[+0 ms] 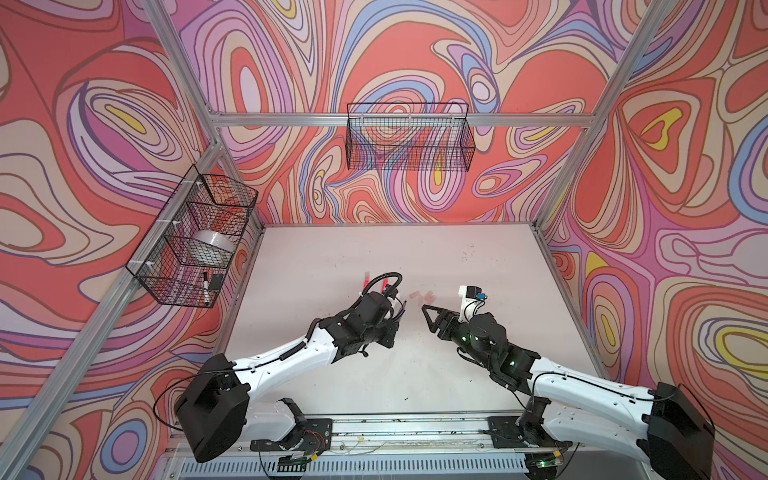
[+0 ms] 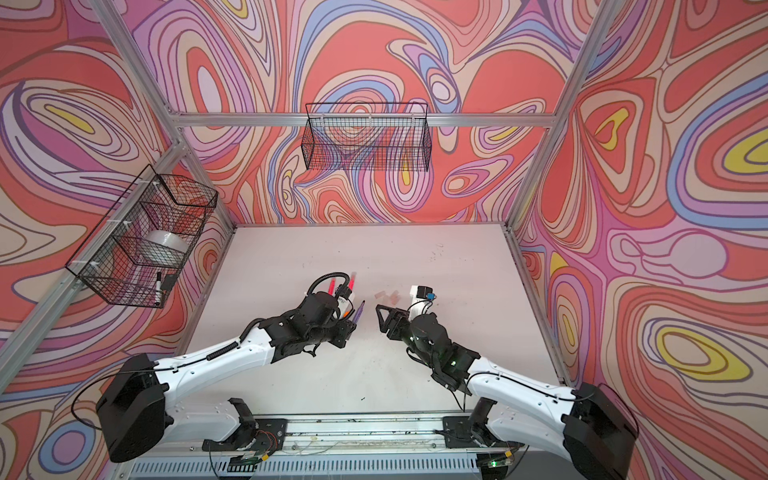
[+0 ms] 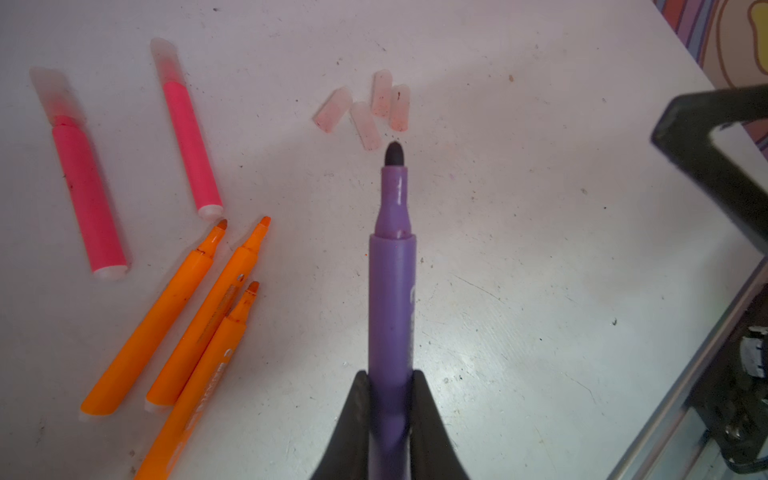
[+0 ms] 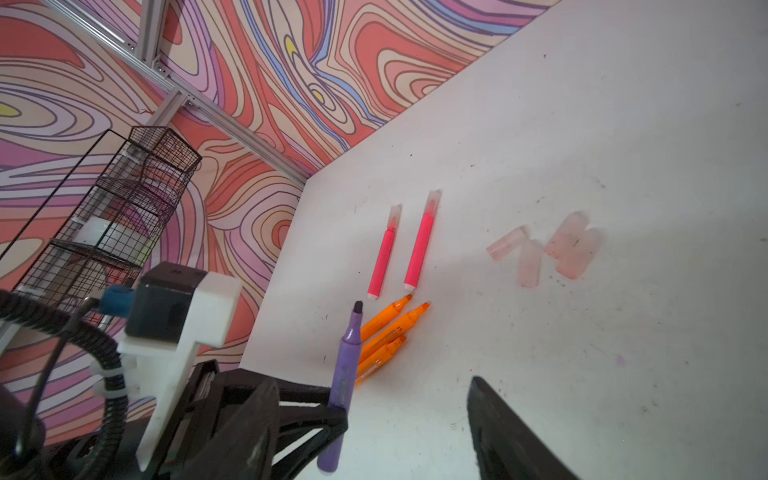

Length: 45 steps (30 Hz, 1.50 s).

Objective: Insert the pens into the pen caps
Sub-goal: 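Raise the purple marker upright toward the right gripper while the right gripper approaches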

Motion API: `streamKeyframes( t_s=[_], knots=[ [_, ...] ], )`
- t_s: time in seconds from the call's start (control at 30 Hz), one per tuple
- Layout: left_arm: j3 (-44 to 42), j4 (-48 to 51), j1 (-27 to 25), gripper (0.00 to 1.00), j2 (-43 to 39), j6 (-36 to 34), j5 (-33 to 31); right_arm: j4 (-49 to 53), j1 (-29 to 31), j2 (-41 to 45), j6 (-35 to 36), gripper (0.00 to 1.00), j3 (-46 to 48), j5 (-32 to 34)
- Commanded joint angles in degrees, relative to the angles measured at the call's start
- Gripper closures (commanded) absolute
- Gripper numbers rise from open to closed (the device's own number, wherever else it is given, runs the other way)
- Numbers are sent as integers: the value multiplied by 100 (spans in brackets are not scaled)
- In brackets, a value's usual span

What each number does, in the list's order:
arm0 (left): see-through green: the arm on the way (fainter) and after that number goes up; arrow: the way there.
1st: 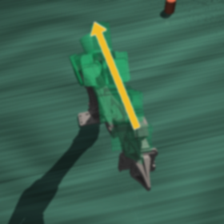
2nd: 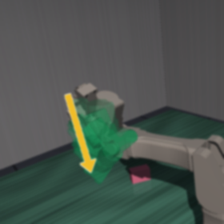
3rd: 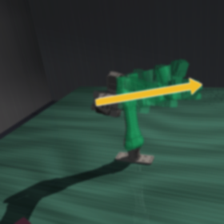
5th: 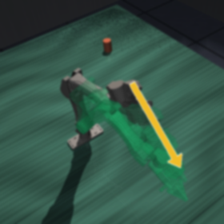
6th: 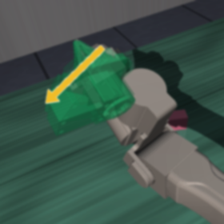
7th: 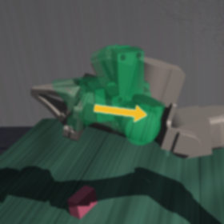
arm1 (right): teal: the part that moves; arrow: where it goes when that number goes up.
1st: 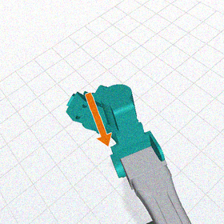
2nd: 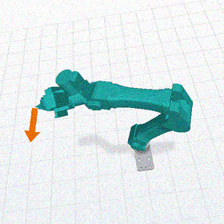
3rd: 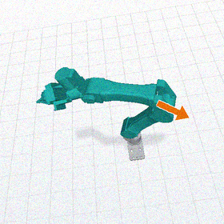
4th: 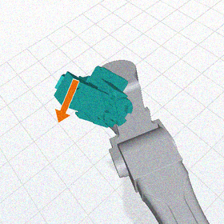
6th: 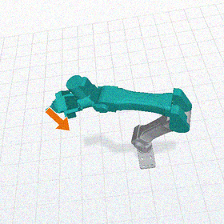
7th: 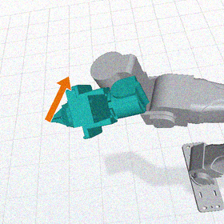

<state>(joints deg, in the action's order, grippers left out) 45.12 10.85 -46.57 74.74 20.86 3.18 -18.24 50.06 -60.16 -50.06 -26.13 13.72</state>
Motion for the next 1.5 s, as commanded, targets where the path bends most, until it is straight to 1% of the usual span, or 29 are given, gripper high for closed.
streamKeyframes(
  t_s=[0.0,0.13,0.23,0.37,0.6,0.67,0.83,1.07,1.17,1.3,1.47],
  knots=[
    [-117,-380,-36,98,-144,-91,288,-481,207,-241,-165,27,-74,198],
    [-106,-428,-34,98,-98,-91,387,-587,271,-478,-204,27,-159,125],
    [-131,-536,-59,98,-91,-97,522,-577,275,-726,-282,31,-256,84],
    [-153,-652,-124,98,-134,-152,646,-823,276,-1130,-363,37,-365,-77],
    [-203,-692,-205,97,-220,-205,586,-1007,269,-1580,-457,44,-559,-287],
    [-223,-719,-213,97,-223,-205,568,-1031,275,-1625,-480,49,-569,-293],
    [-223,-734,-227,97,-201,-197,544,-1060,273,-1724,-552,59,-586,-326],
    [-255,-778,-227,97,-219,-170,464,-1094,272,-1812,-627,68,-604,-355],
    [-258,-799,-222,97,-205,-161,471,-1114,271,-1834,-652,79,-604,-361],
    [-267,-822,-224,92,-214,-163,465,-1140,279,-1919,-697,94,-647,-419],
    [-271,-848,-226,81,-205,-162,412,-1183,325,-2006,-715,100,-692,-475]
  ],
)
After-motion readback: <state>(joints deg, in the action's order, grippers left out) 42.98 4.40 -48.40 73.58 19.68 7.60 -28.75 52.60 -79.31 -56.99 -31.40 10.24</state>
